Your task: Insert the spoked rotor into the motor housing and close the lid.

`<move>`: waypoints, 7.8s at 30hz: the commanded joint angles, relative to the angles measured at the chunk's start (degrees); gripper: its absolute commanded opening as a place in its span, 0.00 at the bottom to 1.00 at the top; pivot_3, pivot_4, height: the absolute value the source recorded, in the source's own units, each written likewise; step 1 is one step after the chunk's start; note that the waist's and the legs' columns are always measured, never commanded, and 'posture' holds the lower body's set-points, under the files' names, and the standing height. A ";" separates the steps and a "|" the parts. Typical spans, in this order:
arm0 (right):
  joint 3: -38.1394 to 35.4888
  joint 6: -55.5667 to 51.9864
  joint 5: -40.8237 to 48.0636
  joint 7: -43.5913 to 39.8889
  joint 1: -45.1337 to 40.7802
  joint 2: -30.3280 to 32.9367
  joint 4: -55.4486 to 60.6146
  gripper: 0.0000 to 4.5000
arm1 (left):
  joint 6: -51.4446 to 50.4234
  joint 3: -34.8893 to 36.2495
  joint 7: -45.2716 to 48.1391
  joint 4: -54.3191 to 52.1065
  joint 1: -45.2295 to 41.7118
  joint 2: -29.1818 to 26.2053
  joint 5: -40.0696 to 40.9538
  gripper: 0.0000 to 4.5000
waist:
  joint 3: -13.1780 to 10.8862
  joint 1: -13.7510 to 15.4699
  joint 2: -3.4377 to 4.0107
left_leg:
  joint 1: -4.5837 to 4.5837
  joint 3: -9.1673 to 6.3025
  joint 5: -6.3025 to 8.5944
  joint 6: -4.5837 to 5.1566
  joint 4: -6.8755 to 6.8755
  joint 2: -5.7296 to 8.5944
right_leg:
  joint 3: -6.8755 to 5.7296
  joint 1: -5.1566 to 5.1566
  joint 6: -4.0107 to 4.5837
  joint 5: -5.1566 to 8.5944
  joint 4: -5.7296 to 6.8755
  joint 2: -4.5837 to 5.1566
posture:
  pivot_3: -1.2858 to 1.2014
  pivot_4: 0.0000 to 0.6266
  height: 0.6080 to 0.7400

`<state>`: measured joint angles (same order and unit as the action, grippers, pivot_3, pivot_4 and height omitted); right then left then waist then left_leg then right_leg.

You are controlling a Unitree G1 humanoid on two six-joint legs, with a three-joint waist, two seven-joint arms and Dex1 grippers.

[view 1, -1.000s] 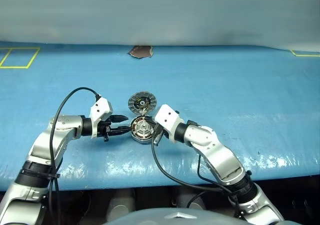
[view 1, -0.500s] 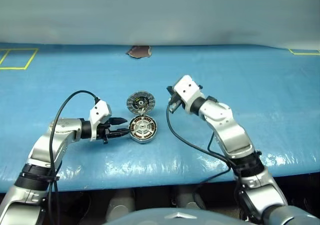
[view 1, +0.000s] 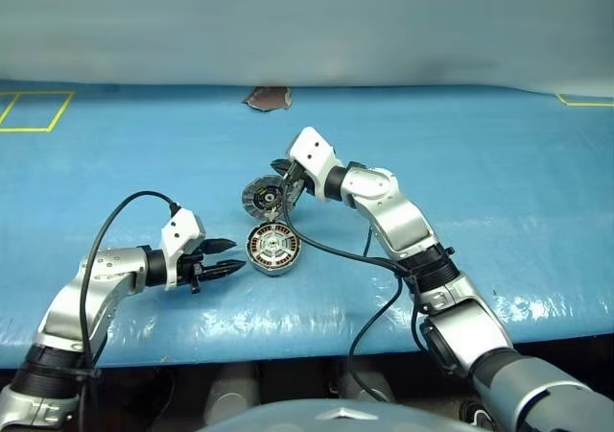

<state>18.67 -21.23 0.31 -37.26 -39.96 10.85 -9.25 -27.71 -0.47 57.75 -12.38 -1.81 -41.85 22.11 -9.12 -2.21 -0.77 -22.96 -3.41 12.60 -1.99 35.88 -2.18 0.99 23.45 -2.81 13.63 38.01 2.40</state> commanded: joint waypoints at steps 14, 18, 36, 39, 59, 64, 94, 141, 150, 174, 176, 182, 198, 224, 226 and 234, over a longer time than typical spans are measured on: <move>3.65 -6.12 -1.14 -2.45 9.82 4.91 18.81 0.00 | -4.97 3.76 0.32 -3.81 -0.68 -0.44 7.82 0.52 | 0.00 -0.26 0.00 | 0.05 0.01 0.00 0.00 0.02 -0.03 | 0.02 0.01 -0.08 0.08 0.07 -0.03 | 0.52 0.24 1.00; 4.40 -7.41 -1.66 -1.79 12.40 5.49 22.36 0.00 | -7.00 4.66 1.20 -5.25 -0.73 -1.97 10.05 0.52 | 0.00 -0.26 0.00 | 0.06 0.00 0.00 0.00 0.05 -0.12 | 0.01 0.01 -0.16 0.12 0.09 -0.13 | 0.52 0.24 1.00; 7.70 -9.54 -2.12 2.72 21.03 3.74 28.07 0.00 | -10.40 6.42 2.43 -6.97 -0.52 -6.70 13.26 0.52 | -0.01 0.04 0.00 | 0.05 0.01 0.00 -0.01 0.05 -0.35 | 0.02 0.07 0.08 0.13 0.08 -0.35 | 0.52 0.24 1.00; 9.28 -9.59 -2.35 3.35 22.81 3.24 27.61 0.00 | -11.09 6.51 2.25 -6.94 -0.45 -6.89 13.37 0.52 | -0.01 0.02 0.00 | 0.05 0.01 0.00 -0.01 0.05 -0.36 | 0.02 0.08 0.28 0.24 0.08 -0.36 | 0.52 0.24 1.00; 8.48 -4.60 -1.20 6.69 28.16 -0.73 15.61 0.00 | -3.68 1.04 2.39 -2.74 -2.30 -3.93 6.51 0.52 | 0.09 0.04 -0.07 | 0.35 0.06 0.00 -0.01 0.06 -0.40 | 0.07 -0.15 0.35 0.27 0.09 -0.39 | 0.52 0.24 1.00; 8.00 -2.81 -0.06 5.04 28.28 0.11 17.94 0.00 | 1.26 1.13 3.79 -0.01 -2.06 -1.25 6.32 0.52 | 0.09 0.09 -0.08 | 0.32 0.07 0.00 -0.01 0.06 -0.40 | 0.09 -0.13 0.36 0.27 0.09 -0.40 | 0.52 0.24 1.00; 5.14 -1.90 4.92 4.92 27.33 -1.77 23.99 0.50 | 12.57 1.59 6.44 6.43 0.47 0.34 1.88 0.53 | 0.06 0.11 -0.05 | 0.15 0.09 0.00 -0.01 0.04 -0.41 | 0.12 0.03 0.35 0.26 0.08 -0.42 | 0.52 0.24 1.00; 7.88 -1.01 0.91 8.08 28.19 -2.33 15.94 0.67 | 13.43 3.90 5.09 10.05 2.79 4.01 2.92 0.53 | 0.06 0.10 -0.06 | 0.21 0.08 0.00 -0.01 0.07 -0.43 | 0.12 -0.02 0.35 0.26 0.10 -0.45 | 0.52 0.24 1.00; 8.56 -4.10 1.87 5.44 26.71 -0.68 18.56 0.67 | 19.27 4.99 8.37 12.88 3.37 4.54 3.38 0.53 | 0.06 0.11 -0.06 | 0.21 0.09 0.00 -0.01 0.06 -0.43 | 0.13 -0.01 0.38 0.25 0.10 -0.45 | 0.52 0.24 1.00; 8.59 -0.18 0.45 1.77 23.37 2.08 7.64 0.67 | 16.50 5.13 8.32 12.41 3.92 4.58 4.61 0.53 | 0.09 0.05 -0.05 | 0.36 0.09 -0.01 -0.01 0.07 -0.46 | 0.13 -0.11 0.41 0.23 0.14 -0.48 | 0.52 0.24 1.00; 8.61 0.14 0.32 1.51 23.26 2.34 7.24 0.67 | 16.24 5.32 7.61 11.92 3.92 4.71 4.45 0.53 | 0.11 0.06 -0.04 | 0.37 0.09 -0.02 0.01 0.08 -0.46 | 0.13 -0.11 0.42 0.22 0.15 -0.49 | 0.52 0.24 1.00; 8.96 0.20 -0.01 1.46 23.74 2.60 7.91 0.67 | 4.00 6.88 -1.63 7.10 1.76 7.56 9.39 0.53 | 0.20 0.13 -0.06 | 0.38 0.06 -0.03 0.03 0.13 -0.46 | 0.13 -0.19 0.41 0.20 0.16 -0.49 | 0.52 0.24 1.00; 8.97 -0.06 -0.38 2.61 24.08 2.05 8.83 0.67 | 1.11 1.68 -2.37 9.13 -3.91 10.56 7.91 0.01 | 0.26 0.12 -0.05 | 0.40 0.04 -0.04 0.02 0.12 -0.45 | 0.16 -0.21 0.41 0.20 0.15 -0.55 | 0.52 0.24 1.00; 7.65 -2.18 1.06 2.98 24.67 1.23 10.37 0.67 | 10.39 -4.08 -2.08 18.13 -3.49 10.68 -3.52 0.01 | 0.59 0.48 0.27 | 1.15 0.03 -0.02 0.00 0.06 -0.42 | 0.20 -0.75 0.44 0.25 -0.15 -0.46 | 0.52 0.24 1.00; 7.56 -2.96 1.69 2.12 24.75 1.37 10.99 0.67 | 10.46 -4.03 -1.78 18.33 -3.59 10.84 -3.26 0.01 | 0.61 0.51 0.30 | 1.15 0.05 -0.02 0.00 0.05 -0.39 | 0.20 -0.75 0.43 0.25 -0.16 -0.41 | 0.52 0.24 1.00; 4.34 -3.35 6.32 2.33 26.38 0.05 20.43 0.83 | 11.71 -3.80 -0.26 18.65 -3.67 11.78 -2.51 0.00 | 0.60 0.92 0.30 | 1.11 0.04 -0.02 0.00 -0.12 -0.34 | 0.18 -0.69 0.43 0.26 -0.24 -0.39 | 0.52 0.24 1.00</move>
<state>25.00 -23.48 3.78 -34.78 -14.07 11.48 7.03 -15.18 -2.73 57.56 4.28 -6.65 -30.32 21.00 -8.53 -1.29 -0.47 -21.92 -3.37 12.58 -1.99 35.75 -2.53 1.17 22.79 -2.38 13.88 37.77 2.01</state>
